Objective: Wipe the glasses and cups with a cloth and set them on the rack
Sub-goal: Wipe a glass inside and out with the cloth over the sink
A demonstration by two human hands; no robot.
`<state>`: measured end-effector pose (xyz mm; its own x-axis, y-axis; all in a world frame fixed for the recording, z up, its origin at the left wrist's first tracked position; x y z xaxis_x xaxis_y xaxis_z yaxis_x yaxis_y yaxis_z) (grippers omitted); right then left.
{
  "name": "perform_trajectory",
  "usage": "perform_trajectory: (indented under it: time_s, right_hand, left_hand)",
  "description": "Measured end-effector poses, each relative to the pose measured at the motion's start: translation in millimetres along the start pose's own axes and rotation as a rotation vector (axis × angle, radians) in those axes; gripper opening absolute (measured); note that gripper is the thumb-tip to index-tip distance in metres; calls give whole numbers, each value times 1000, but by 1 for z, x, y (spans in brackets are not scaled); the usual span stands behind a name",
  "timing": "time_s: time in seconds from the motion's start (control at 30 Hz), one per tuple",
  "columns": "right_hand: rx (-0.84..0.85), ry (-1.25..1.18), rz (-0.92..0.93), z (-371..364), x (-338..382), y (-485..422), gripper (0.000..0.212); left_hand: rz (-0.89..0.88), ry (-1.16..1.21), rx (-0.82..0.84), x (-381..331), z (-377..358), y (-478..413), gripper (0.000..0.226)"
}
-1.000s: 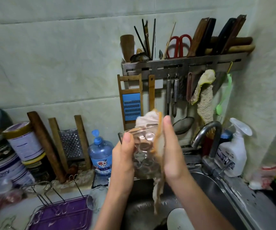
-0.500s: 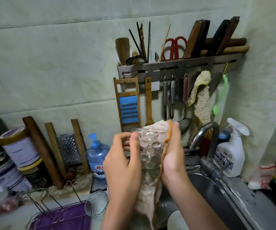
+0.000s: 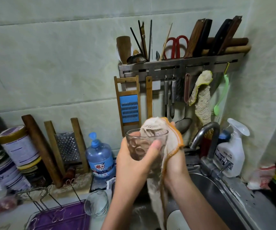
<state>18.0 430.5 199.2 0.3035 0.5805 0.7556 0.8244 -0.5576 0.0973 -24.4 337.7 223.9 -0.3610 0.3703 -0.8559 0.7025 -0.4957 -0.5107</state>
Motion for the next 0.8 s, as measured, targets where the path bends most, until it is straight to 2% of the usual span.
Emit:
perform_trajectory:
  time_s: [0.07,0.13,0.2,0.27,0.37,0.47,0.57,0.63,0.73,0.8]
  right_hand:
    - [36,141,94,-13,1,23,47]
    - [-11,357,213,-23,1,45,37]
    - [-58,567,355,-27,-4,56,40]
    - [-52,619,406,-33,3,56,46]
    - [4,497,317,-36,26,35,45]
    - [98,269,29,-32,30,8,48]
    - [105,232,-6,-31,23,10,53]
    - [37,334,111,-32,18,29,58]
    - [-64,641,394,-42,12,64,54]
    - [-61,652,440,-44,10,70,52]
  left_hand:
    - [19,116,-42,5,0,-2,67]
    - [8,188,-134,9,8,-7,63]
    - [-15,218,-144,8,10,-12,56]
    - [-36,211,-122,6,10,-13,60]
    - [-30,230,-101,3,7,-6,71]
    - [-32,205,-52,-3,2,-1,70]
    - [-61,164,-20,-7,2,-2,71]
    - [-89,139,-32,-10,4,-5,70]
    - [-119,53,-68,-11,12,-13,69]
    - [-145,57,-37,-11,13,-12,69]
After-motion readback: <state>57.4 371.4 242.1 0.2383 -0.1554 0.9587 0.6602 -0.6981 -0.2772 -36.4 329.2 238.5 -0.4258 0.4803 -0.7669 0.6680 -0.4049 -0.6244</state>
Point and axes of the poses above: each hand's wrist, its own y-axis away from the middle knuckle, its own z-axis out of the back of the hand, x = y × z, the point moved 10 cm from there along -y, towards the middle knuckle, and after that the axes turned 14 degrees about -z, right-handed, at the moved point
